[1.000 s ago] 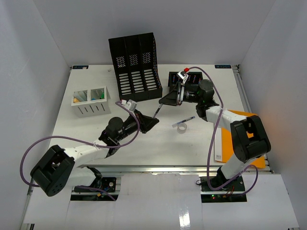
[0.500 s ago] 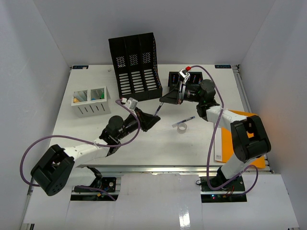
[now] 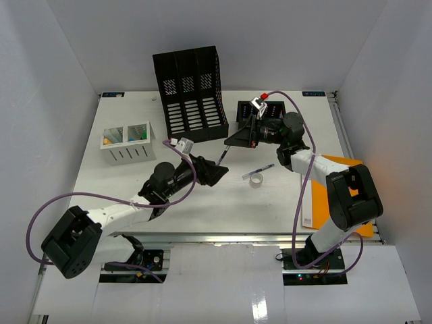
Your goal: Organize the desk
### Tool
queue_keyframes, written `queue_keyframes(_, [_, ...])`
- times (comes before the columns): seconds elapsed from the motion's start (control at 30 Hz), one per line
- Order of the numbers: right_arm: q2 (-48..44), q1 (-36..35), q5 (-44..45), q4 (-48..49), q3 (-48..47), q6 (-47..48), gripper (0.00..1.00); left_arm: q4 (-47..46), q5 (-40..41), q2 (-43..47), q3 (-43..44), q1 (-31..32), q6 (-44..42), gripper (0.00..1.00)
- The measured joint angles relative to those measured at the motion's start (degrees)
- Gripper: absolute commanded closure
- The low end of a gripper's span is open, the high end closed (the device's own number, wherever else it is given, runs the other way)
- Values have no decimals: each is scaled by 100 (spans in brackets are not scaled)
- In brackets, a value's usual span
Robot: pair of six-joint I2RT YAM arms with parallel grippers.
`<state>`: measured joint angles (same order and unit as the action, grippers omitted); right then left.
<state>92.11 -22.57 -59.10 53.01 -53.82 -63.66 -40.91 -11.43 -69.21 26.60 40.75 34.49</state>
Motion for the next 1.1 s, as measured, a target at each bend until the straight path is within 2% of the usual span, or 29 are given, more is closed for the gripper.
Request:
queue_keyframes(0.13, [-37, 54, -103, -78, -17, 292, 92, 216, 18, 361, 27, 0, -179, 2])
queue_keyframes(0.23, [-35, 232, -154, -486, -170, 753, 92, 541, 38, 835, 83, 0, -368, 2])
queue_keyframes(0.4, [-12, 521, 3, -1908, -869, 2231, 92, 1324, 112, 1528, 400, 0, -640, 2])
queue_keyframes(0.53, [-8, 589, 680, -3322, -1632, 3950, 92, 2195, 354, 2359, 517, 0, -780, 2])
queue_keyframes(0.67, [-13, 660, 1578, -4050, -2140, 5109, 92, 3146, 700, 3133, 527, 0, -810, 2])
queue_keyframes(0.9, [179, 919, 3210, -4445, -2858, 6163, 92, 4288, 936, 3865, 337, 0, -525, 2])
queue_keyframes(1.1, [668, 981, 3935, -4488, -3239, 6653, 92, 4901, 835, 4089, 58, 0, -221, 2])
